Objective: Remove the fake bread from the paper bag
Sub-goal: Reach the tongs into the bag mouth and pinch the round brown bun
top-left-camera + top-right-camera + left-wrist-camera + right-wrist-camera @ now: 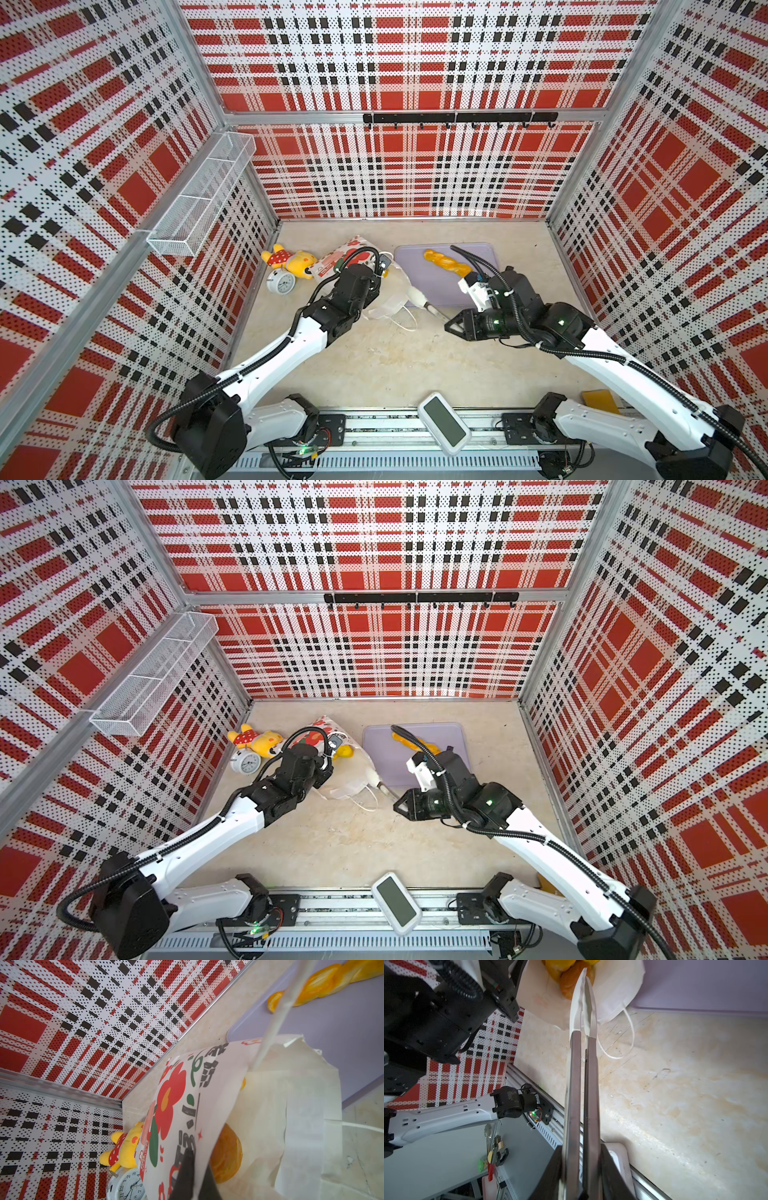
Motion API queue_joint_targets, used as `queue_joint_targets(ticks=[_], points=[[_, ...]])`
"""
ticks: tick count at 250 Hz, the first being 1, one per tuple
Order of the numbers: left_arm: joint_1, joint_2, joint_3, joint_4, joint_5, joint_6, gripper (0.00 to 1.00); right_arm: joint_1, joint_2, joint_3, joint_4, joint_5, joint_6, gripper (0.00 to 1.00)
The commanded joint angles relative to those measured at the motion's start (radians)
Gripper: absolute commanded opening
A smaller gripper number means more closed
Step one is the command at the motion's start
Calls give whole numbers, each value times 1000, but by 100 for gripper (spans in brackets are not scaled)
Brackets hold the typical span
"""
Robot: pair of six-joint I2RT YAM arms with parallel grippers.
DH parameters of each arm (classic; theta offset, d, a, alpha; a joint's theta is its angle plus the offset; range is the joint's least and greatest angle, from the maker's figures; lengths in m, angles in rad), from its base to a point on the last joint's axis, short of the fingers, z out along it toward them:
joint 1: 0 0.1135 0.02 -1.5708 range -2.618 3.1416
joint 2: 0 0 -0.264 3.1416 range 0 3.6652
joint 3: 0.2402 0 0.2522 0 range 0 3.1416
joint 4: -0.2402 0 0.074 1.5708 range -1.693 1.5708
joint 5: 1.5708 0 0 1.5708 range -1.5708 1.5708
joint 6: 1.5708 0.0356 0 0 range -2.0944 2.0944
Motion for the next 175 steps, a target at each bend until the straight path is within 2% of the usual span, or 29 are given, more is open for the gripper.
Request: queue_joint_targets(ticks=[1, 65, 122, 175], points=[[-6, -17, -8, 15, -3, -17, 0, 16, 47, -27, 189, -23, 70, 27], [-8, -12, -21, 26, 5, -18, 0, 45, 186, -16, 365, -40, 127, 27], [-9, -2, -27, 32, 11, -27, 0, 53, 304, -57, 588, 18, 263, 32], [-9, 1, -32, 36, 8, -22, 0, 65, 413, -17, 654, 23, 288, 36]])
